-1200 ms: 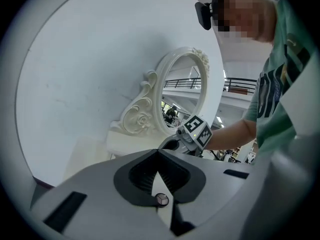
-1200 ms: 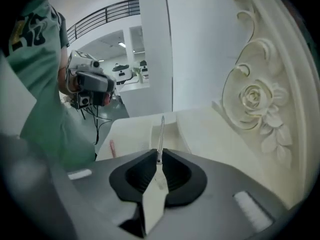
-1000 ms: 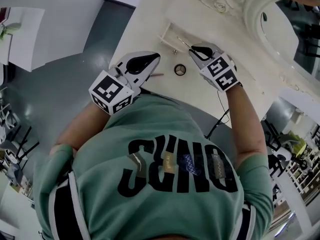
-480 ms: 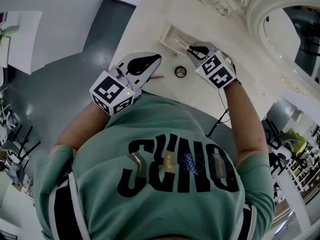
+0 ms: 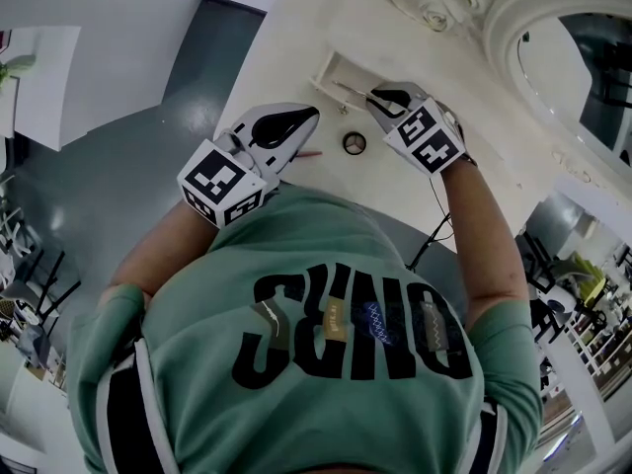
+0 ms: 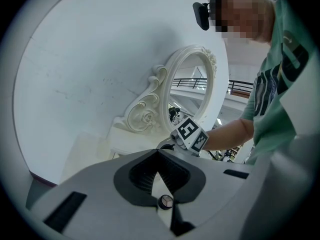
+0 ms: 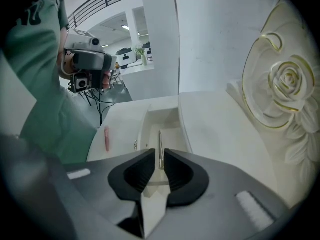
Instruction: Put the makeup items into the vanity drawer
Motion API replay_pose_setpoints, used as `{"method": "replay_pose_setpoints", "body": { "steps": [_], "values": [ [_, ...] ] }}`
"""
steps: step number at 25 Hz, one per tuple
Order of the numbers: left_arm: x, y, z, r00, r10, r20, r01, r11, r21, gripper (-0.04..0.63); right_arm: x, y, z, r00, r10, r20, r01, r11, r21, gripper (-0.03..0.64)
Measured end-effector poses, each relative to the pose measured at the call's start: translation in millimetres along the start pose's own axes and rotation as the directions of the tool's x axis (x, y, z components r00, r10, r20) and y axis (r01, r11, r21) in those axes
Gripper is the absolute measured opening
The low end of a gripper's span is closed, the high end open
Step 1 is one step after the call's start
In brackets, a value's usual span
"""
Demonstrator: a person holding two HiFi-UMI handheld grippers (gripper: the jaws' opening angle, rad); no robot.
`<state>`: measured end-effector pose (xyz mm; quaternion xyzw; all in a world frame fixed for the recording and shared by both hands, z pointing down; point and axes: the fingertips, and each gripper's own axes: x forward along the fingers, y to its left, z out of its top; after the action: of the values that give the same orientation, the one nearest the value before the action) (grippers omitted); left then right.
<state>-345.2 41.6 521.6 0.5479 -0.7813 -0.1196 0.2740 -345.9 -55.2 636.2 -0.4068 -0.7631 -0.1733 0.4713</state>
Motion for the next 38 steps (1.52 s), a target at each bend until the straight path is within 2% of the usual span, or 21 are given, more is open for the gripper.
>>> {"method": "replay_pose_setpoints", "body": {
  "steps": [7, 11, 15, 18, 20, 25, 28, 31, 35, 38],
  "values": [
    [5, -6, 8, 1.0, -0.029, 0.003, 0.029, 0.999, 0.016, 0.003, -16, -4, 11, 0.998, -0.036, 0.048, 0.034, 0.999, 0.028, 0.067],
    [13, -20, 16, 0.997, -0.071, -0.003, 0.071, 0.997, 0.035, 0.003, -44, -3, 18, 0.987, -0.063, 0.145, 0.044, 0.991, 0.128, 0.067],
    [24, -50, 23, 0.988, -0.15, -0.028, 0.152, 0.986, 0.074, 0.003, -92, 0, 22, 0.951, -0.17, 0.26, 0.117, 0.971, 0.209, 0.066],
    [37, -88, 26, 0.972, -0.231, -0.055, 0.235, 0.966, 0.108, 0.003, -148, 8, 9, 0.901, -0.275, 0.336, 0.184, 0.943, 0.278, 0.051],
    [51, -119, 25, 0.945, -0.317, -0.084, 0.326, 0.935, 0.142, 0.003, -193, 16, -9, 0.845, -0.387, 0.369, 0.258, 0.9, 0.351, 0.044],
    [65, -220, 4, 0.855, -0.492, -0.165, 0.517, 0.834, 0.194, 0.003, -301, 70, -76, 0.686, -0.622, 0.377, 0.399, 0.755, 0.52, 0.043],
    [69, -292, -16, 0.768, -0.601, -0.221, 0.64, 0.732, 0.234, 0.003, -367, 128, -128, 0.549, -0.768, 0.33, 0.481, 0.613, 0.627, 0.04],
    [61, -368, -39, 0.693, -0.673, -0.258, 0.721, 0.648, 0.247, 0.003, -423, 205, -179, 0.424, -0.865, 0.269, 0.523, 0.477, 0.707, 0.027],
    [49, -466, -62, 0.557, -0.778, -0.291, 0.829, 0.498, 0.256, 0.003, -484, 320, -244, 0.216, -0.963, 0.161, 0.542, 0.255, 0.801, 0.009],
    [39, -526, -75, 0.479, -0.822, -0.308, 0.877, 0.428, 0.219, 0.003, -512, 395, -281, 0.095, -0.991, 0.091, 0.512, 0.127, 0.849, 0.009]
  ]
}}
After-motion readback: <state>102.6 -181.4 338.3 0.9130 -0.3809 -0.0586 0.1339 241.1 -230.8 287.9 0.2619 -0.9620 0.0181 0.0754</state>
